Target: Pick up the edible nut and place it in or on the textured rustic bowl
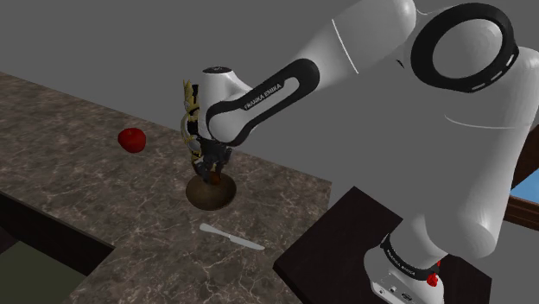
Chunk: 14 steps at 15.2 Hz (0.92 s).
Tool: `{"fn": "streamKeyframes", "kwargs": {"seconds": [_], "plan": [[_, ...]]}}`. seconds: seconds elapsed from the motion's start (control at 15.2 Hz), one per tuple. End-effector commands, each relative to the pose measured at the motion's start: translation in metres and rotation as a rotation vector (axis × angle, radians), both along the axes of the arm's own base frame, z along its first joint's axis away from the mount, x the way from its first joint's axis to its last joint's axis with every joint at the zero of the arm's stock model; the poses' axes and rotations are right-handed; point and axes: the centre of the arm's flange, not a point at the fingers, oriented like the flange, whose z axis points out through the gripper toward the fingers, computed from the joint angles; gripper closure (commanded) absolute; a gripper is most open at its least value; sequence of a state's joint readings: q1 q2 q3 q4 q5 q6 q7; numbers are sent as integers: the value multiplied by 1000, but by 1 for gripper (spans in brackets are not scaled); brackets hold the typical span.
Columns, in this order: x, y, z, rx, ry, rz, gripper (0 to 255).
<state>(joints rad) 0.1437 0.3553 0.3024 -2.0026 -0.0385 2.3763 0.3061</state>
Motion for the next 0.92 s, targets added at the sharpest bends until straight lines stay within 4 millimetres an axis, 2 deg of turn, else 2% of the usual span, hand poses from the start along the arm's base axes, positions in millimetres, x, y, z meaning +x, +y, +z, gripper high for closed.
{"fn": "streamKeyframes", "kwargs": {"seconds": [0.0,0.07,0.86], "plan": [[25,-7,2,0,0,1,255],[41,-12,2,0,0,1,255],[41,-12,-61,0,0,1,255]]}}
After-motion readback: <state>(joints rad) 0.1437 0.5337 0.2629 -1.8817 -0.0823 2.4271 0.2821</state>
